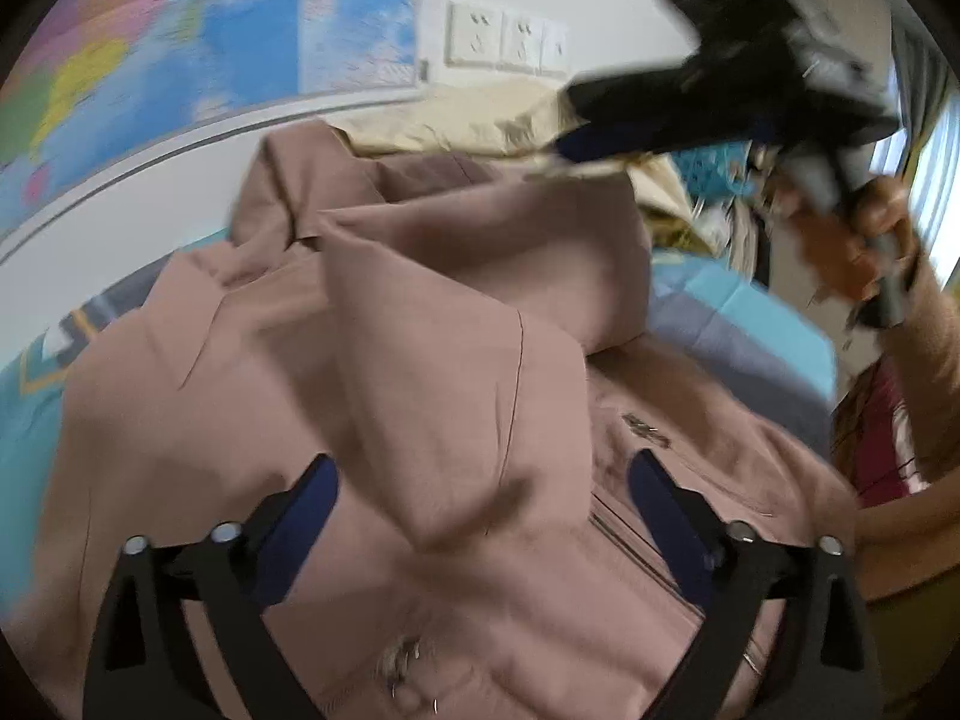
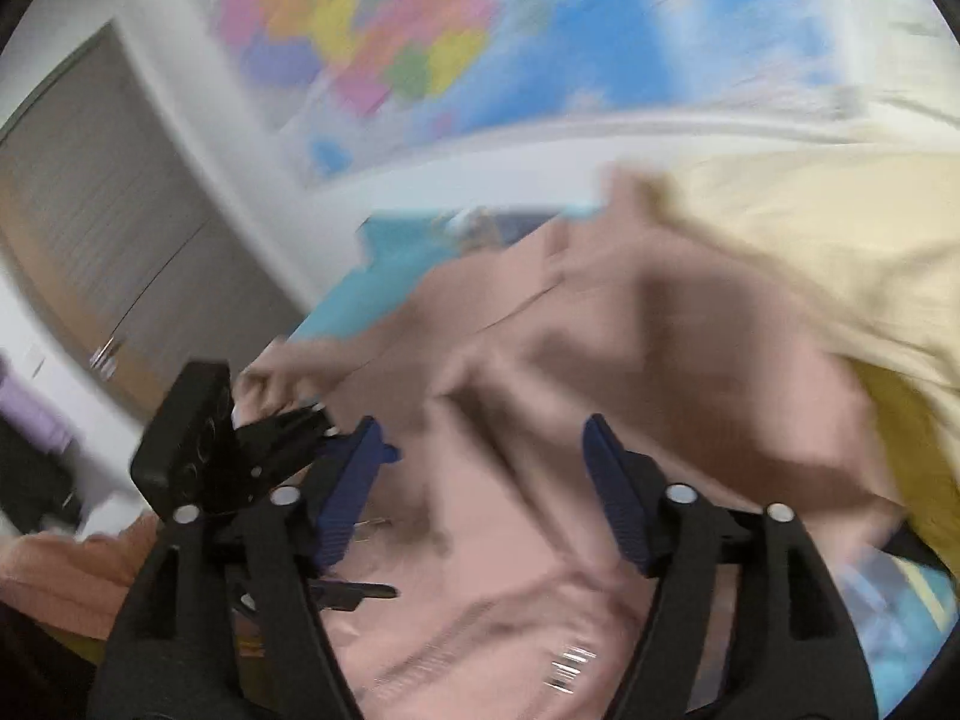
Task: Fold large clothes
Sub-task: 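Lift a jacket sleeve with the right gripper and fold it across the front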
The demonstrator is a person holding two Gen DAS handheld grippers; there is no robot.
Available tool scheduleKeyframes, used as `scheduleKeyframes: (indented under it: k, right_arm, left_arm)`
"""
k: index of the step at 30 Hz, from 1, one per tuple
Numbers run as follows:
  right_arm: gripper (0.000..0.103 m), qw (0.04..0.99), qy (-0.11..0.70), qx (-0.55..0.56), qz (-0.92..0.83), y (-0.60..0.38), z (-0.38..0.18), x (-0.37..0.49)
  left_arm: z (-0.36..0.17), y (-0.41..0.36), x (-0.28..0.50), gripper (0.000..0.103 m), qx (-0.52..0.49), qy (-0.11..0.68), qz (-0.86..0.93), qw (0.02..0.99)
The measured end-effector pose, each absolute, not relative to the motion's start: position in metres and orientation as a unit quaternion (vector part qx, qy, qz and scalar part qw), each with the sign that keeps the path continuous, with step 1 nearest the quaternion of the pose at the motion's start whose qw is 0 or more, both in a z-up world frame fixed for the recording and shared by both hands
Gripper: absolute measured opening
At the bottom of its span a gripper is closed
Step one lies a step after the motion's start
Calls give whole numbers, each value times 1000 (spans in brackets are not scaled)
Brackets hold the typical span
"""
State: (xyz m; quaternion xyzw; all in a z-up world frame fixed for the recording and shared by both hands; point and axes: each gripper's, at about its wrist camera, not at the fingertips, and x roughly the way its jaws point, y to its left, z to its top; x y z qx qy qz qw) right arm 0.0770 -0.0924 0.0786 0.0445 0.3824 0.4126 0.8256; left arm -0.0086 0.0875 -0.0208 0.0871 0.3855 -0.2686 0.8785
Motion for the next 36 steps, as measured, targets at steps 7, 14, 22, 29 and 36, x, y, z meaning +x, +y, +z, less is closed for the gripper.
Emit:
scheduleKeyframes:
  k: [7, 14, 22, 29, 36]
  right_arm:
    - [74, 849, 403, 120, 320, -182, 26, 80]
    - [74, 853, 404, 127, 305, -200, -6, 86]
    - [79, 841, 412, 102, 337, -161, -21, 104]
    - [80, 828, 442, 91, 334, -122, -38, 137]
    - [9, 827, 442, 111, 330, -133, -28, 140]
  left_arm:
    - [-44, 96, 39, 7, 24, 468, -251, 847]
    - [-5, 208, 13, 6, -175, 442, -239, 847]
    - [-19, 262, -11, 50, -194, 475, -128, 849]
    - [-17, 239, -15, 86, -145, 458, -155, 863]
    - [-30, 190, 1, 88, -29, 472, -161, 866]
